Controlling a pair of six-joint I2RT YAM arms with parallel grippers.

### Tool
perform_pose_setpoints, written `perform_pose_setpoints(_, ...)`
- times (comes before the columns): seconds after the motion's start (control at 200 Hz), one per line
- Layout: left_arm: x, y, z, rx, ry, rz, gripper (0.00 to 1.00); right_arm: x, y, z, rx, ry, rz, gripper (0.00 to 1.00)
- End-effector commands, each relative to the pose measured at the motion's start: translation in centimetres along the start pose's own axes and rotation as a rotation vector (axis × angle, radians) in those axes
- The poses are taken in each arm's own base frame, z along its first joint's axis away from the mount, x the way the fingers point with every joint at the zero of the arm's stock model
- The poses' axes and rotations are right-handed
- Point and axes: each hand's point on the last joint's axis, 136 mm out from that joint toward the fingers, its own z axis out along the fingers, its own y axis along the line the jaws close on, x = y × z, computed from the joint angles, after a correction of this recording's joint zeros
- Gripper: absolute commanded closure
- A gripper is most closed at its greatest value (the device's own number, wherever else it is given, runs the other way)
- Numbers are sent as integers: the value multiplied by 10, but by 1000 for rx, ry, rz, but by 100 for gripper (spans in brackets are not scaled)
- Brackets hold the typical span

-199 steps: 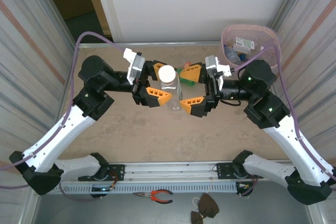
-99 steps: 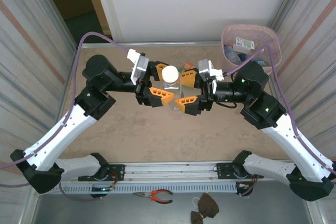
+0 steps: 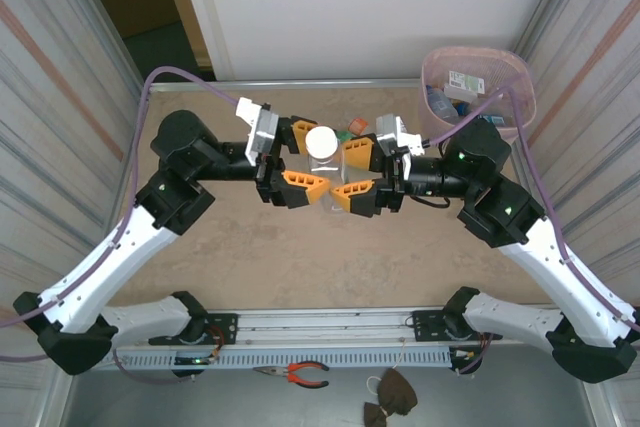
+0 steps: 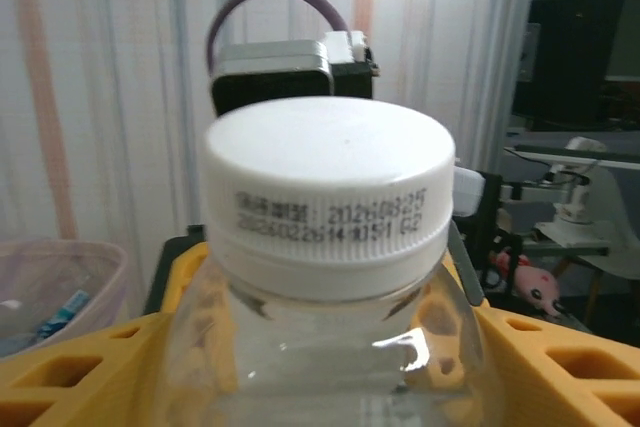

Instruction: Put the plastic bottles in the bin

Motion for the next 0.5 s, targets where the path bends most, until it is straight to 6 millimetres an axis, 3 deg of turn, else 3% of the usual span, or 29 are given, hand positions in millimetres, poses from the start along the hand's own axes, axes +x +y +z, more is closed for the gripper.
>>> perform_pose_setpoints(0.0, -14, 12, -17, -159, -43, 96, 22, -11, -6, -10, 86, -9, -27, 45)
perform_pose_setpoints(0.225, -2, 31, -43, -340, -35, 78, 20, -18, -63, -45, 382, 10, 24, 46)
perform_pose_setpoints(0.331, 2, 33, -49, -370, -33, 69, 20, -21, -101, -77, 580, 17, 77, 47)
perform_pose_setpoints(0.361, 3, 33, -50, -374, -31, 68, 20, -14, -121, -82, 636, 44, 112, 47)
perform_pose_setpoints(0.496, 8, 35, -52, -384, -16, 53, 20, 0, -176, -128, 884, 105, 211, 49)
